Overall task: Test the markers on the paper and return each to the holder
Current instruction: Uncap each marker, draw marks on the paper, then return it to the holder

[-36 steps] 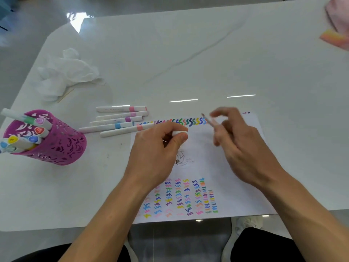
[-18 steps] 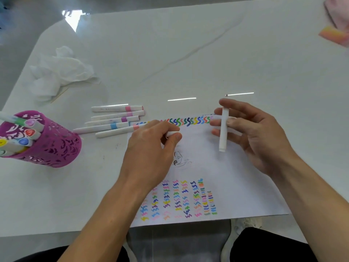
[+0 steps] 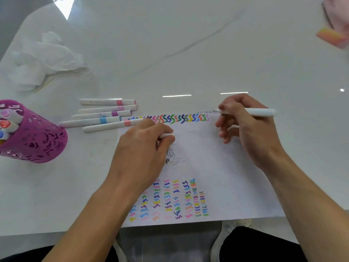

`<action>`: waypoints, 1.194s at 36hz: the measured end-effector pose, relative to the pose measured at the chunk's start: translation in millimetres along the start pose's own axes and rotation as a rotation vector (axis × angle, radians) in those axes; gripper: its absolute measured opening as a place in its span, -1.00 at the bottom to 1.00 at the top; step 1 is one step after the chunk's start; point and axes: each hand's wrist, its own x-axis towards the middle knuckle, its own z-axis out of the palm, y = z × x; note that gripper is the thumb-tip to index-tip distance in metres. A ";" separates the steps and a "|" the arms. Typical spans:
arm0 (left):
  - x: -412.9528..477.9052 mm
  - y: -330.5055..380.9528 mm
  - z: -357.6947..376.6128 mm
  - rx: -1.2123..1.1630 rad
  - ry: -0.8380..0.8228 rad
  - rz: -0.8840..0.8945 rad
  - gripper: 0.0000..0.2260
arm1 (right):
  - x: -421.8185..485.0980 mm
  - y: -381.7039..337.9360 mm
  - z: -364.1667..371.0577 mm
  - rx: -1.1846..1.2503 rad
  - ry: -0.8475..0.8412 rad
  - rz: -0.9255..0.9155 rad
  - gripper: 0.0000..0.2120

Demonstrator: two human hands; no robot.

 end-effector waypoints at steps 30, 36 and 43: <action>2.9 -1.4 5.2 0.010 -0.024 -0.053 -0.90 | -1.4 22.5 6.9 -0.129 0.120 -0.042 -0.82; 3.4 -1.3 5.0 0.024 -0.032 -0.062 -0.89 | -1.6 22.6 6.8 -0.151 0.115 -0.031 -0.79; 4.0 -1.4 5.4 0.033 -0.013 -0.071 -0.89 | -2.4 22.2 6.6 -0.168 0.175 -0.045 -0.79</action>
